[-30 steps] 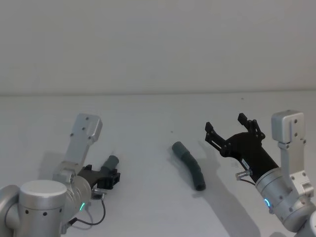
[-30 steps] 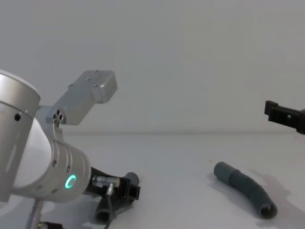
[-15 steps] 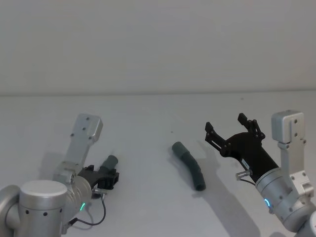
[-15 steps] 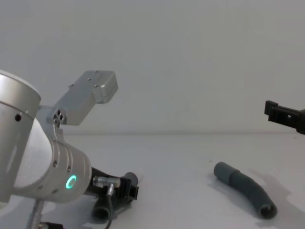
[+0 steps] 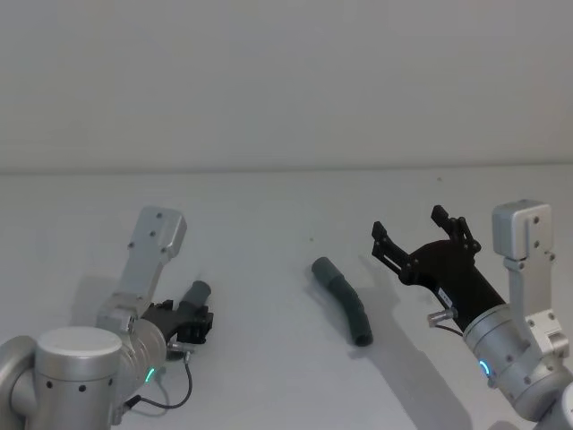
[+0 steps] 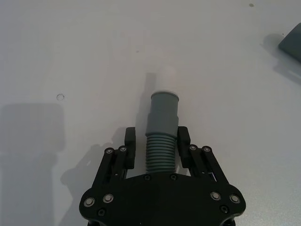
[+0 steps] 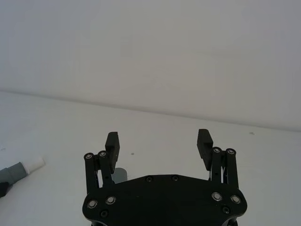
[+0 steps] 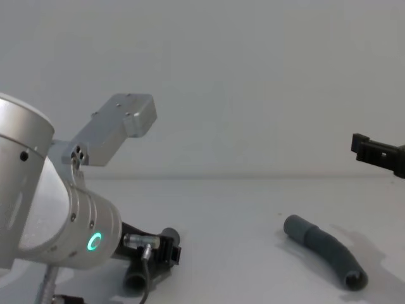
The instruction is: Use both hands to pick up one end of the pipe from the table, align the ends, and insert them.
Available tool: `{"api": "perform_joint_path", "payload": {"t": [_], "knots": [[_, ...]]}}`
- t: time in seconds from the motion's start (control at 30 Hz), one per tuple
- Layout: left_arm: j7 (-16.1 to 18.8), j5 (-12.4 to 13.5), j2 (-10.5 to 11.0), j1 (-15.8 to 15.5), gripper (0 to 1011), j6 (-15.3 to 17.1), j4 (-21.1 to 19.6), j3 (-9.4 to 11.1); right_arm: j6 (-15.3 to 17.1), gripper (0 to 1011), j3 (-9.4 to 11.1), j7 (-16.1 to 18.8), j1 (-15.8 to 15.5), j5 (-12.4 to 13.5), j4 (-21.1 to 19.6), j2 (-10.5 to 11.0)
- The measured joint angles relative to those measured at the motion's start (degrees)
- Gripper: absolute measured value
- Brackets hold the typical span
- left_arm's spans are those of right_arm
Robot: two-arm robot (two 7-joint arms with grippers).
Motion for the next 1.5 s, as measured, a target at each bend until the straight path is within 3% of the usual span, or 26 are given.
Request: {"api": "perform_joint_path", "payload": {"t": [0.83,1.5], "knots": [[0.0,0.0,0.0,0.0,341,0.1,0.0,0.0,0.0,1004,0.0,0.0,0.0,0.0,0.0,0.0],[0.0,0.0,0.0,0.0,327,0.1,0.0,0.0,0.0,1004,0.0,0.0,0.0,0.0,0.0,0.0]]}}
